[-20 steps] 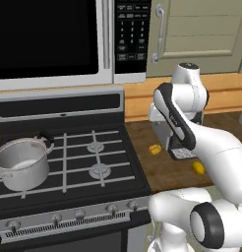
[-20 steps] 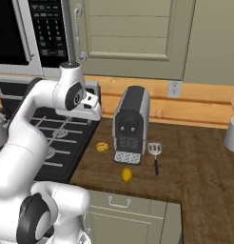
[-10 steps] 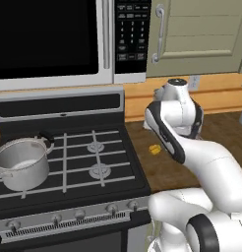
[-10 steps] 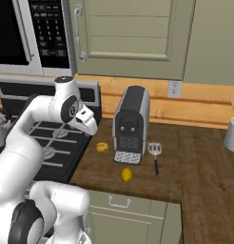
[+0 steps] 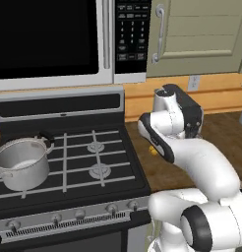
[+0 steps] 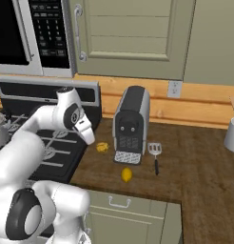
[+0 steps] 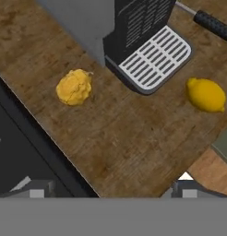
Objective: Put the lemon and squash in the pot. Retrieve the spatula and lightly stir the vegetables in the pot.
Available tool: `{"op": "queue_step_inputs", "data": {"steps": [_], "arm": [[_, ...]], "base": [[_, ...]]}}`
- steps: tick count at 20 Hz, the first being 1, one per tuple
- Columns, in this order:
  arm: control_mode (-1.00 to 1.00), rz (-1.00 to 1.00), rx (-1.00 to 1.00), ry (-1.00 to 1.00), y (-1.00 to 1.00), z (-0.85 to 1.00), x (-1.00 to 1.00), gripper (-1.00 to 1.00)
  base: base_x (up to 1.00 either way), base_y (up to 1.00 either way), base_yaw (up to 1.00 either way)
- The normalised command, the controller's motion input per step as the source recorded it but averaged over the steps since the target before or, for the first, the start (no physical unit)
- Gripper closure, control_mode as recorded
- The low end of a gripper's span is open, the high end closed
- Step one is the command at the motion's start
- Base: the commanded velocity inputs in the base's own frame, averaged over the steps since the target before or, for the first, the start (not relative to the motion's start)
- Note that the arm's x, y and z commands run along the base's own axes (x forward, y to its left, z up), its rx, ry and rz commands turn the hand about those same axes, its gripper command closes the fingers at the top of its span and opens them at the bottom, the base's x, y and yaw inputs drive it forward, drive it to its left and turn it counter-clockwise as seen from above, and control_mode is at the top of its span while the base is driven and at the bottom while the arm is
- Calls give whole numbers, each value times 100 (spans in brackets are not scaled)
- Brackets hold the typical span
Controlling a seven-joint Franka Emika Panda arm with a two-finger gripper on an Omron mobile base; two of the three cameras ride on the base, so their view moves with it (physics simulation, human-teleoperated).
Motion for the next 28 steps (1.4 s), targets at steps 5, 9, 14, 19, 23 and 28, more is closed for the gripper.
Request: {"op": "queue_step_inputs", "data": {"steps": [5, 9, 14, 19, 23, 28], "arm": [[-100, -16, 3, 11, -16, -22, 63, -100], [-100, -11, 5, 0, -3, -20, 19, -100], [-100, -15, 6, -3, -1, -34, 5, -100], [-100, -17, 7, 0, -8, -25, 3, -100], [-100, -7, 0, 1, -9, -10, 6, -100], [-100, 0, 0, 0, 0, -14, 2, -100]], "base": [[0, 0, 0], [0, 0, 0], [0, 0, 0], [0, 0, 0], [0, 0, 0], [0, 0, 0]]}}
